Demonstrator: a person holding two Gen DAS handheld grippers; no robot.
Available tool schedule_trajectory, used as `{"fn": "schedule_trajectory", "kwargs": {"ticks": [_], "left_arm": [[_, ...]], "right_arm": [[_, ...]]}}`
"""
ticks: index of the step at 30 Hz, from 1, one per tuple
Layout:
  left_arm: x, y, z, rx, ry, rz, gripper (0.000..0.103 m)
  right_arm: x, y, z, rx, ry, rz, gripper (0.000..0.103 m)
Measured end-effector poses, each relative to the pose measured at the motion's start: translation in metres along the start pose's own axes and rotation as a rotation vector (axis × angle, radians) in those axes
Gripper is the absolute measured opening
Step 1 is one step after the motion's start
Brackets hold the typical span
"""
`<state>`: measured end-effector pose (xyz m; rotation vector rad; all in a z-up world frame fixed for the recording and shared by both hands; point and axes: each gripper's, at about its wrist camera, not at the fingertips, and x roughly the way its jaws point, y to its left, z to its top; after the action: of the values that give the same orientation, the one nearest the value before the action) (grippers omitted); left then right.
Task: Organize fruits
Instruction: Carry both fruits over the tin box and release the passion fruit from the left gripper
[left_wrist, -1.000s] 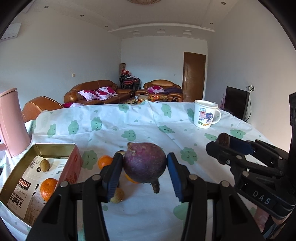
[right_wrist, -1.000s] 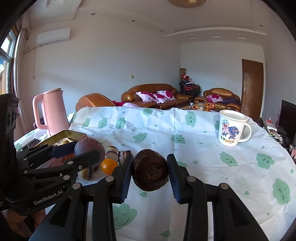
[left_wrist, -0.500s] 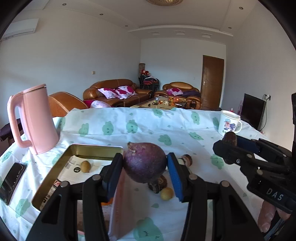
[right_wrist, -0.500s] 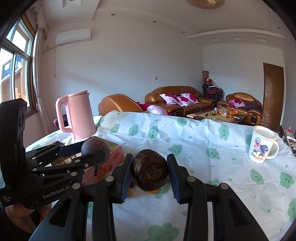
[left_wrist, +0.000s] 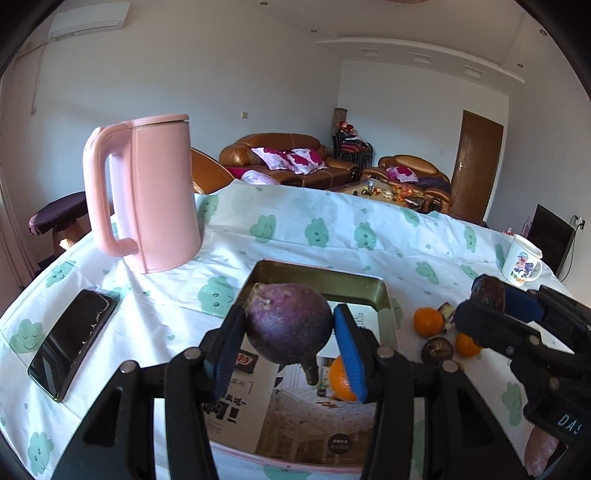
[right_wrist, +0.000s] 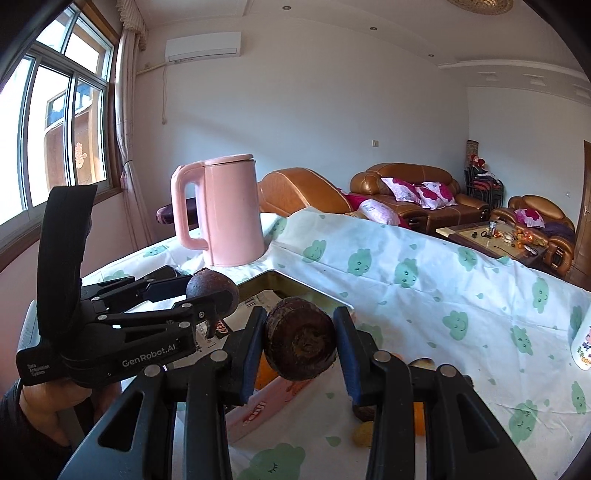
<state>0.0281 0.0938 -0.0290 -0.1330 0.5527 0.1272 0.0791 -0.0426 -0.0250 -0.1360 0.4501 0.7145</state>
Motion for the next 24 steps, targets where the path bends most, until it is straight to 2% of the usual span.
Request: {"fn": "schedule_trajectory", "kwargs": {"ticks": [5, 15, 24], "left_arm": [[0.007, 0.014, -0.008, -0.009, 0.033, 0.019, 0.051], [0.017, 0.022, -0.02, -0.015, 0.071, 0.022, 0.051], [0.017, 0.021, -0.024, 0.008, 0.058, 0.036, 0.051]], "right_arm": [[0.024, 0.02, -0.008, -0.028, 0.05, 0.036, 0.039], [0.045, 0.033, -0.019, -0.052, 0.107, 0.059, 0.039], [0.052, 0.038, -0.023, -0.078, 0.133, 0.068, 0.04]]}}
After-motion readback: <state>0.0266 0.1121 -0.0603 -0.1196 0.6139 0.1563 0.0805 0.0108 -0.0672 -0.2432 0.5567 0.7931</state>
